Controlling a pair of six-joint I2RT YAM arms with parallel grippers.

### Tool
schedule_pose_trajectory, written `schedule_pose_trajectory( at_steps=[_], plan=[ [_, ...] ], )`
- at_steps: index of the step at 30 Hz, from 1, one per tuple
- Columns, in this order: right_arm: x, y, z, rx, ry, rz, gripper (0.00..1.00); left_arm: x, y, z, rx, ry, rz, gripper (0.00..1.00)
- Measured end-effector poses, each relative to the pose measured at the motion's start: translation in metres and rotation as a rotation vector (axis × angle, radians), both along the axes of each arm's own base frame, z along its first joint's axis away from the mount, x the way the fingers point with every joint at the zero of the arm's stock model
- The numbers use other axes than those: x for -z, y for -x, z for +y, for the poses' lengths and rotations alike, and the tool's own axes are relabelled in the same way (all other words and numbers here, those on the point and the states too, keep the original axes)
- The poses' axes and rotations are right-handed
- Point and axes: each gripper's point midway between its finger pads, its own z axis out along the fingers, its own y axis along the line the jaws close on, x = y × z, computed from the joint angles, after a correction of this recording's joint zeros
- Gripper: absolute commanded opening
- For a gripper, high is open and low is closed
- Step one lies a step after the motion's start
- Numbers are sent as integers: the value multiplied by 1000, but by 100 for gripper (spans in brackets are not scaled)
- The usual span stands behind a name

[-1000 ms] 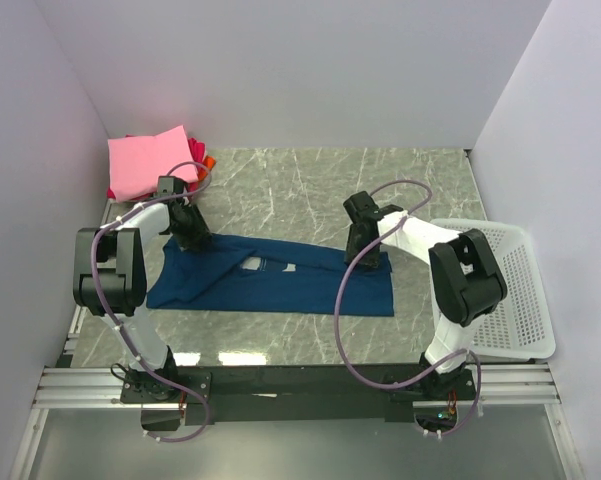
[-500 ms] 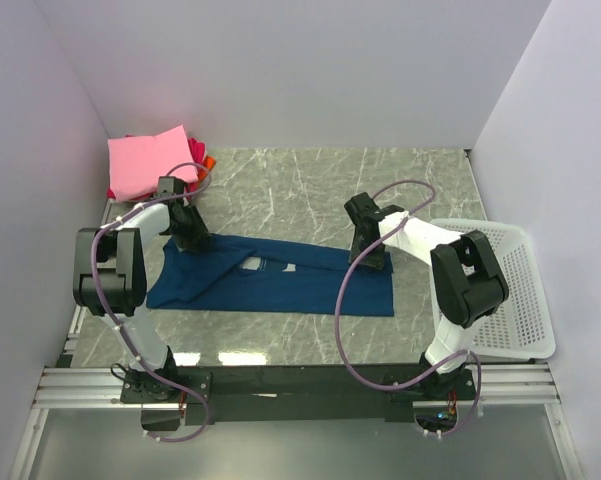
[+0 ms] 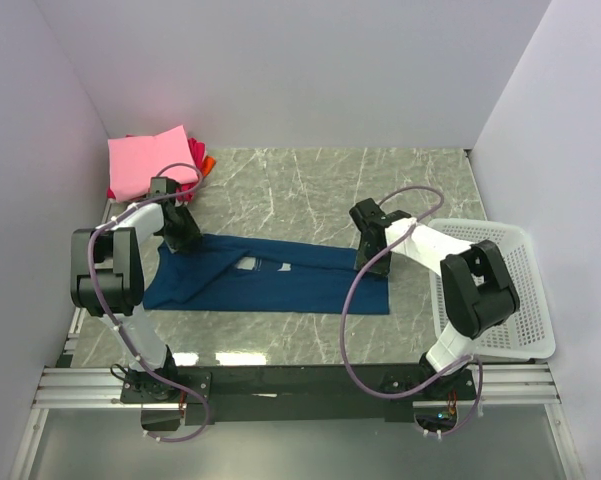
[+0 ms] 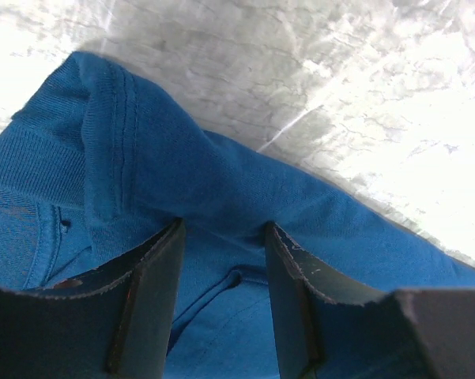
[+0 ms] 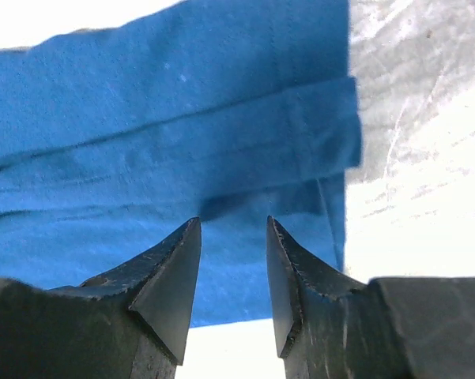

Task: Fold and stack the t-shirts
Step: Fold the tshirt

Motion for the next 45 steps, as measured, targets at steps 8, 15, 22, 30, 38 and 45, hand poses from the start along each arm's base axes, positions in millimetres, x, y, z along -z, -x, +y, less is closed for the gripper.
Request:
schedule_pose_trajectory(
  at_steps=[8, 15, 22, 30, 38, 45],
  plan=[
    [-20, -16, -12, 62, -45, -49, 47, -1, 0, 2, 5, -5, -2, 52],
    [-43, -64, -35, 131, -76, -140, 47, 0, 0, 2, 13, -6, -2, 52],
    [-13, -79, -35, 102, -68, -86, 47, 0, 0, 2, 13, -7, -2, 52],
    [2, -68, -36, 85, -62, -44, 47, 0, 0, 3, 10, -4, -2, 52],
    [10, -48, -40, 84, -58, -12, 47, -1, 0, 4, 10, -2, -2, 52],
    [-7, -44, -40, 87, -76, -53, 47, -1, 0, 4, 10, -1, -2, 52]
  ],
)
